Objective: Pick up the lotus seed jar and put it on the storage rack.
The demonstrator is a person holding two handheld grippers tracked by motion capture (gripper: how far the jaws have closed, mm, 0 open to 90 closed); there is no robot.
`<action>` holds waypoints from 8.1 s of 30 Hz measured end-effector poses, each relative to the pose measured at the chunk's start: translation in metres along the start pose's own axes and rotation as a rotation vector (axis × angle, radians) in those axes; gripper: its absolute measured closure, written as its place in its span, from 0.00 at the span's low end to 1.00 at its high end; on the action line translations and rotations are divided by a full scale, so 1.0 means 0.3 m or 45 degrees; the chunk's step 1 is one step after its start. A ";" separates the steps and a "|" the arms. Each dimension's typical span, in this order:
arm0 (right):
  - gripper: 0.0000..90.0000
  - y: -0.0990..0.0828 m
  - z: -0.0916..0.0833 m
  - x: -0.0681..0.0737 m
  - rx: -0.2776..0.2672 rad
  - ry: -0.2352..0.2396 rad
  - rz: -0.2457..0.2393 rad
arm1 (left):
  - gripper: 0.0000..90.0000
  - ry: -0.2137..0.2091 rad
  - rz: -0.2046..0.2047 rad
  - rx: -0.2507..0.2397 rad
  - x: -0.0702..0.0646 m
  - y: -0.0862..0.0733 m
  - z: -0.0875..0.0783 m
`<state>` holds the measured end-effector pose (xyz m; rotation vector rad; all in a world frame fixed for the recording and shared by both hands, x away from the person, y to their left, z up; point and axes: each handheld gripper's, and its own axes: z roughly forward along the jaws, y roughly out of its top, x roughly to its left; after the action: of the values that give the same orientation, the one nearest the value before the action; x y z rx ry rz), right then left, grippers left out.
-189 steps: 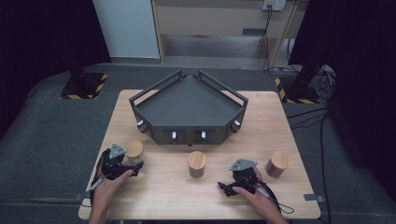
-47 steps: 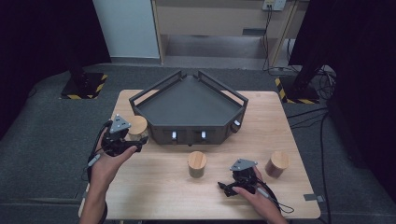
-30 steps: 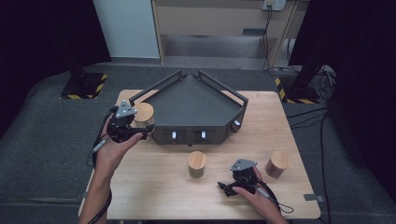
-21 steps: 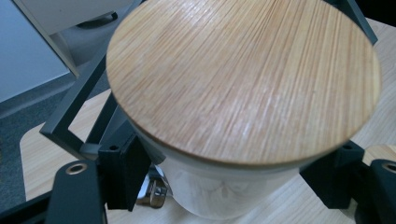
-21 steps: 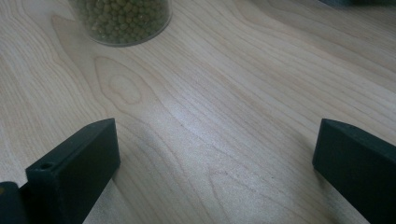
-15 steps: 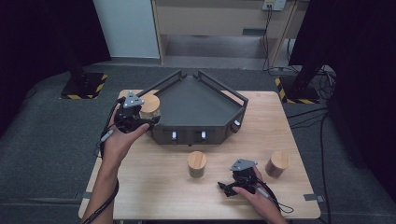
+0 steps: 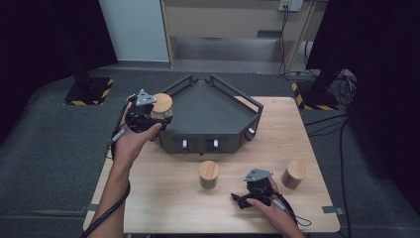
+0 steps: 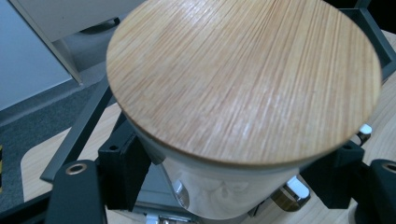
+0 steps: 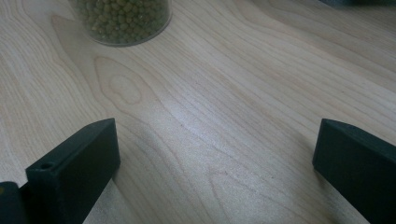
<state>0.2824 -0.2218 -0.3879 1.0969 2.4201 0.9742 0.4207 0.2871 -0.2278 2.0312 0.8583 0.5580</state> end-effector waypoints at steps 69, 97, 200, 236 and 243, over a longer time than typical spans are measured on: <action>0.01 0.000 0.000 0.000 -0.001 0.000 -0.001 | 0.27 -0.048 -0.045 0.096 0.051 0.005 0.242; 0.01 0.000 0.000 -0.001 0.000 0.000 -0.002 | 0.27 -0.055 -0.063 0.095 0.051 -0.031 0.275; 0.01 0.000 0.000 0.000 0.001 -0.001 -0.001 | 0.04 -0.022 -0.080 -0.003 -0.077 -0.333 -0.049; 0.01 0.000 0.000 0.001 0.001 -0.001 -0.001 | 0.03 0.013 -0.211 0.084 -0.119 -0.606 -0.021; 0.01 0.000 0.000 0.001 0.001 -0.001 -0.001 | 0.04 0.040 -0.186 0.143 -0.142 -0.629 0.009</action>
<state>0.2823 -0.2216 -0.3878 1.0961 2.4198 0.9724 0.3247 0.3319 -0.3895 2.0443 1.0679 0.4705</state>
